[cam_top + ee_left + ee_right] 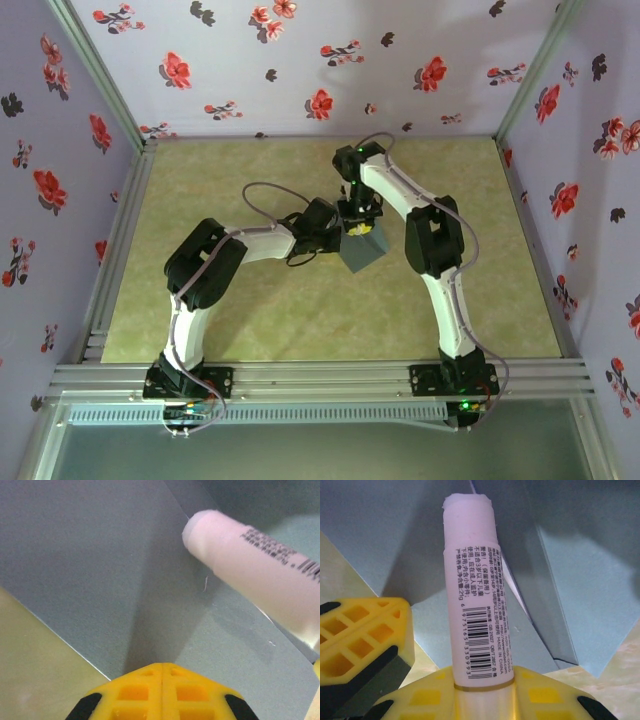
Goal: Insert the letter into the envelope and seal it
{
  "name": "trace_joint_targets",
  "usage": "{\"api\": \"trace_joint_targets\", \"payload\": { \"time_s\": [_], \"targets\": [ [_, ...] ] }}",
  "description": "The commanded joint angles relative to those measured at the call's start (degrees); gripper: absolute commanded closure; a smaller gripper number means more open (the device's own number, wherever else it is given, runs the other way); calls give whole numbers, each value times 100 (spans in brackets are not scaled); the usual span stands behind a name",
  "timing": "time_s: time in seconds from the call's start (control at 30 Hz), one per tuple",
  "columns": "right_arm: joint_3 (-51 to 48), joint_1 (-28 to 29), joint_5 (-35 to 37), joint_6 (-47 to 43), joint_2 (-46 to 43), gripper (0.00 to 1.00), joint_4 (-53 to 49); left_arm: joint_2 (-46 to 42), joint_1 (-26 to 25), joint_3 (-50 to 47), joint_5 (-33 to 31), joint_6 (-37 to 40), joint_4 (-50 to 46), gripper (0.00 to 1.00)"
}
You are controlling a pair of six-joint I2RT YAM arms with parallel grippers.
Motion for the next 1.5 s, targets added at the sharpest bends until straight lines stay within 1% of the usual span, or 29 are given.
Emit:
{"api": "trace_joint_targets", "payload": {
  "time_s": [0.0, 0.23, 0.43, 0.5, 0.6, 0.73, 0.9, 1.0, 1.2, 1.47],
  "targets": [
    [137, -69, 114, 104, -140, 100, -2, -30, -70, -214, -169, 112, -214, 100],
    [-190, -83, 49, 43, -757, 100, 41, -657, -69, -611, -319, 166, -197, 100],
    [-636, -87, -215, -21, -1432, 100, 155, -1262, -54, -627, -431, 276, -451, 100],
    [-729, -89, -284, -65, -1613, 100, 162, -1485, -19, -609, -578, 331, -605, 100],
    [-804, -93, -289, -163, -1789, 100, 114, -1645, 187, -574, -754, 154, -817, 100],
    [-946, -102, -505, -233, -1903, 100, 206, -1394, 596, -403, -734, -123, -902, 100],
    [-1364, -96, -710, -254, -2122, 100, 542, -869, 917, 25, -544, -308, -971, 100],
    [-1753, -104, -767, -305, -2282, 100, 822, -575, 965, 287, -491, -369, -1087, 100],
    [-2539, -111, -906, -329, -2512, 100, 1262, -152, 986, 577, -223, -514, -961, 100],
    [-3123, -122, -1036, -281, -2621, 100, 1653, 183, 986, 670, -99, -583, -926, 100]
  ]
}}
